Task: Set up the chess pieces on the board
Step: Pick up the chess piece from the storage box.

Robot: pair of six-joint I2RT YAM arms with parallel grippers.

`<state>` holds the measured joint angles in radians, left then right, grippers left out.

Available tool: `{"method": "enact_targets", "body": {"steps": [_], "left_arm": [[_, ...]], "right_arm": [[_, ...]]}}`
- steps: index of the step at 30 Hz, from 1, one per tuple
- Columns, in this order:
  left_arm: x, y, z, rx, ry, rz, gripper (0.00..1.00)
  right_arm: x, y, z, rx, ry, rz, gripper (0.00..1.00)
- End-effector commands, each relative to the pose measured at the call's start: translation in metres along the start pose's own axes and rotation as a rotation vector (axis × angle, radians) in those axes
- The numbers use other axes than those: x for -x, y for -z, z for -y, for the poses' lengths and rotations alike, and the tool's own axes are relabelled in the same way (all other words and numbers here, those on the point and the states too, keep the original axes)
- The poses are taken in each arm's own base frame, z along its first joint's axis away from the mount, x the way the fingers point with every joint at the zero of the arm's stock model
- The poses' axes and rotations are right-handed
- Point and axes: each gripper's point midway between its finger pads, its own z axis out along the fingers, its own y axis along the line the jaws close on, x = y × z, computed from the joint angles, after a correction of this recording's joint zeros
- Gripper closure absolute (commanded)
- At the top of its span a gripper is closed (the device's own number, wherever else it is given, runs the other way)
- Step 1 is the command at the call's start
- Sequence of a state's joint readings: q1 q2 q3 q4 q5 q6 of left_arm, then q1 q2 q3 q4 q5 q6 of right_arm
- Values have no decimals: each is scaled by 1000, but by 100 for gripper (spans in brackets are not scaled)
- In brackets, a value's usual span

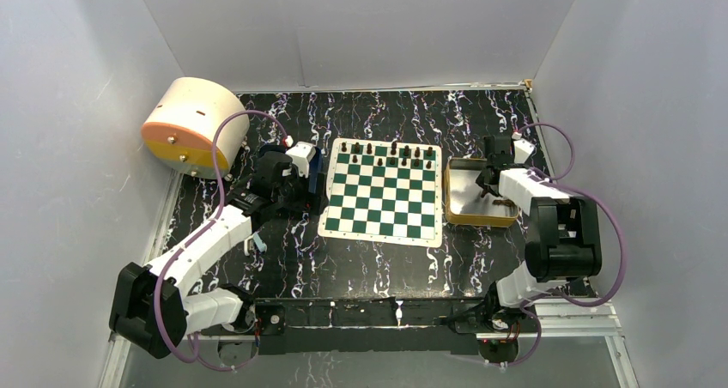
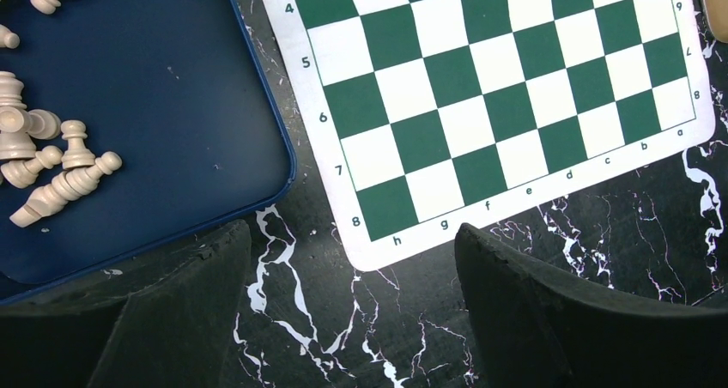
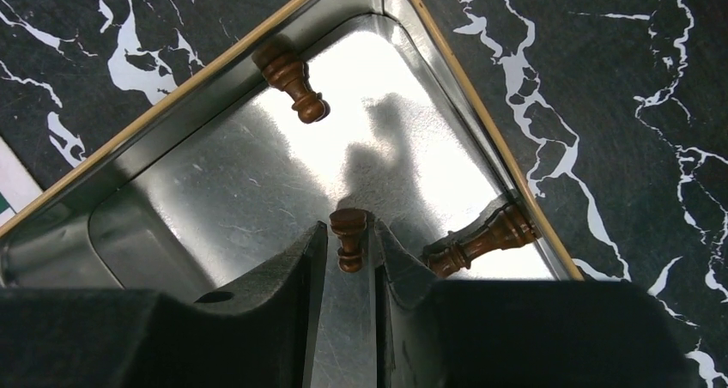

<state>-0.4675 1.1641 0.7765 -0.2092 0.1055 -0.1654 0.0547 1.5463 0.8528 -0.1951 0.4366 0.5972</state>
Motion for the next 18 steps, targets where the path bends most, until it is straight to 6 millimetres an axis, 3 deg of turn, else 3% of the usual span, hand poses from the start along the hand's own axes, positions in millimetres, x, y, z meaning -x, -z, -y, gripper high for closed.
{"method": "enact_targets", "body": {"steps": [1, 18], "left_arm": [[6, 5, -2, 8, -15, 32, 15], [6, 4, -2, 5, -20, 28, 18]], "right_arm": [[3, -6, -1, -7, -59, 8, 67], [-6, -17, 0, -1, -64, -35, 68]]}}
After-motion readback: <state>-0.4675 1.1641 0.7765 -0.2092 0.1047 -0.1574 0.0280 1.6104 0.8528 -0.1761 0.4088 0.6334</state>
